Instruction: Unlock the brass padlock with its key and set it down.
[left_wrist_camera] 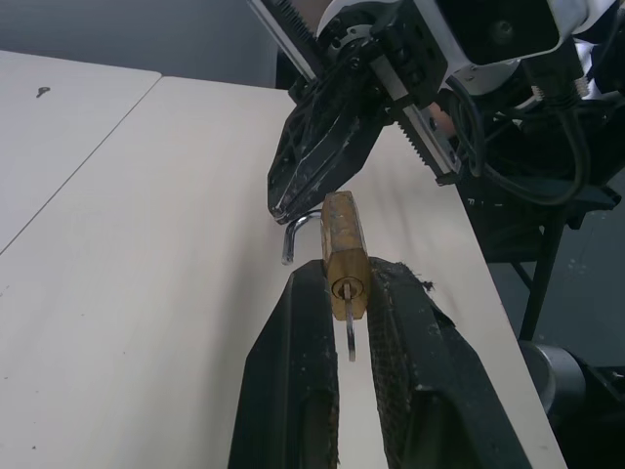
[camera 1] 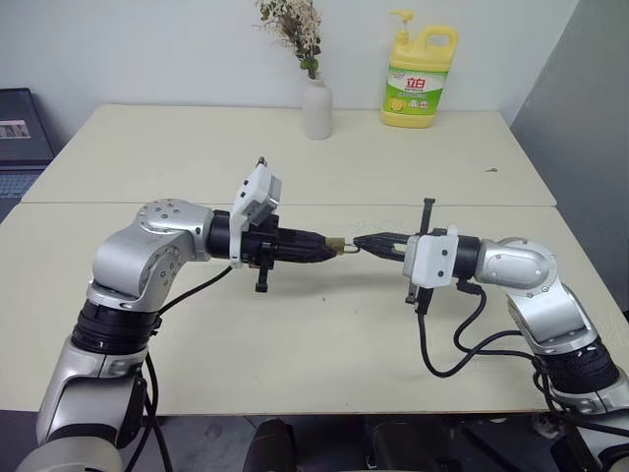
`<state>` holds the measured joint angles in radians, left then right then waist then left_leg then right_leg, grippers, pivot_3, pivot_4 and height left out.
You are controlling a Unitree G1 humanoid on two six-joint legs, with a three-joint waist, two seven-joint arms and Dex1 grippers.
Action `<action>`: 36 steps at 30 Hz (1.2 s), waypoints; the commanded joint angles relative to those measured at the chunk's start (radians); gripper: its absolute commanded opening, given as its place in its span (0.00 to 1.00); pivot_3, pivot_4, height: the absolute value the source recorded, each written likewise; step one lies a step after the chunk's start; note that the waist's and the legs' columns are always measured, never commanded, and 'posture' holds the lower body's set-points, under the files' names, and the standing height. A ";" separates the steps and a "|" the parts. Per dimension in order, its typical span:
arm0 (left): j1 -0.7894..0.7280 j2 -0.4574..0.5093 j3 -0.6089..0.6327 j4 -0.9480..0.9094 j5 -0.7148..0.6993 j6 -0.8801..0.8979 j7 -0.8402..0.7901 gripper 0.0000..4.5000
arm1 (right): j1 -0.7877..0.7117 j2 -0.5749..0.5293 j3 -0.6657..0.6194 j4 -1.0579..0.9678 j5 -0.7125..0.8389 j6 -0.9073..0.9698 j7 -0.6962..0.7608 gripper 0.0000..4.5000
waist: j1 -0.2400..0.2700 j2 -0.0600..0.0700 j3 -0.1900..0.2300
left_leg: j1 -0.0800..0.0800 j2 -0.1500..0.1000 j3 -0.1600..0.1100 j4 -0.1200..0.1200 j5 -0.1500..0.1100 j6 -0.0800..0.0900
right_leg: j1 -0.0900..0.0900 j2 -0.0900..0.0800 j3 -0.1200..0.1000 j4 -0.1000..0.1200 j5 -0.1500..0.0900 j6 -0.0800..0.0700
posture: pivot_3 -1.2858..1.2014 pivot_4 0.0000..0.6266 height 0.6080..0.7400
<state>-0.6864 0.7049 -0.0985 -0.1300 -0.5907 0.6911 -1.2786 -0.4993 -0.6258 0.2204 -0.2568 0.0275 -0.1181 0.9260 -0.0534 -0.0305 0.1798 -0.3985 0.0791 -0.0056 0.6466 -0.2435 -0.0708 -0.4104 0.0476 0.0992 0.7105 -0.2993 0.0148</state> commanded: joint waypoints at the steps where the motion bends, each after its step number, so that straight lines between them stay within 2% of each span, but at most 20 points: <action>1: -0.013 0.011 0.022 -0.035 -0.017 -0.009 -0.008 0.03 | -0.020 -0.008 -0.005 -0.002 0.035 -0.030 0.040 0.00 | 0.000 0.000 0.000 | 0.000 0.000 0.000 0.000 0.000 0.000 | 0.000 0.000 0.000 0.000 0.000 0.000 | 0.52 0.24 1.00; 10: -0.002 0.021 0.030 -0.048 -0.033 0.004 -0.008 0.03 | -0.014 -0.003 -0.003 0.014 0.061 -0.041 0.090 0.00 | 0.000 0.000 0.000 | 0.000 0.000 0.000 0.000 0.000 0.000 | 0.000 0.000 0.000 0.000 0.000 0.000 | 0.52 0.24 1.00; 36: -0.007 0.019 0.022 -0.037 -0.033 0.001 0.004 0.03 | 0.032 -0.015 -0.009 -0.045 0.078 -0.005 0.108 0.00 | 0.000 0.000 0.000 | 0.000 0.000 0.000 0.000 0.000 0.000 | 0.000 0.000 0.000 0.000 0.000 0.001 | 0.52 0.24 1.00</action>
<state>-0.6812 0.7178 -0.0978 -0.1511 -0.6144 0.6957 -1.2765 -0.4595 -0.6293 0.2219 -0.2612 0.0920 -0.1200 1.0263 -0.0536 -0.0305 0.1798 -0.3984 0.0791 -0.0057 0.6466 -0.2435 -0.0707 -0.4104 0.0477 0.0992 0.7106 -0.2999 0.0156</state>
